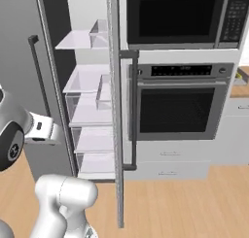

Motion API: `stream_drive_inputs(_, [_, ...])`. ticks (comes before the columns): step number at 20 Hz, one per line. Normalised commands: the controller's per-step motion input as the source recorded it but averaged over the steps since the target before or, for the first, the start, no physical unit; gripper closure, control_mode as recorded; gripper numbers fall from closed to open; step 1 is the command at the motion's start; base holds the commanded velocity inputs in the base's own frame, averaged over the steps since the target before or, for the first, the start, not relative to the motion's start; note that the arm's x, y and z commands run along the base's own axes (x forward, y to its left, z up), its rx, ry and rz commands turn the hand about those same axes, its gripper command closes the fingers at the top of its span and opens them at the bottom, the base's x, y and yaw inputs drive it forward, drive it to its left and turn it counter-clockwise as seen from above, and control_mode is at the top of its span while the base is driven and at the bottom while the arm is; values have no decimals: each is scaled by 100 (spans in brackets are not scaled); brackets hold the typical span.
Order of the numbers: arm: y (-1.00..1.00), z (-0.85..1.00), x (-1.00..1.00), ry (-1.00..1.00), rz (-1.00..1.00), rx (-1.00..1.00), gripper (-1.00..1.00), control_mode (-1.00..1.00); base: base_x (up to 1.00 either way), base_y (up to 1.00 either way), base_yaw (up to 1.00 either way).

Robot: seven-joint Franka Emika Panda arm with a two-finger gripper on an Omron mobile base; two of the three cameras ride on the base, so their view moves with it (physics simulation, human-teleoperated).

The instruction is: Place one cucumber and one steak in each tupperware on the nearby counter, to pack two identical lunches.

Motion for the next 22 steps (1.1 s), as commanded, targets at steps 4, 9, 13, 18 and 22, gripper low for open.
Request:
stream_drive_inputs(4, [0,0,0,0,0,0,-100,100,51,37,-15])
stream_drive_inputs(9, [0,0,0,0,0,0,-100,100,-13,95,-18])
stream_drive_inputs(13, [0,0,0,0,0,0,-100,100,8,85,-24])
stream_drive_inputs(18, [0,0,0,0,0,0,-100,100,52,8,-18])
stream_drive_inputs(22, [0,0,0,0,0,0,-100,100,72,-2,-7])
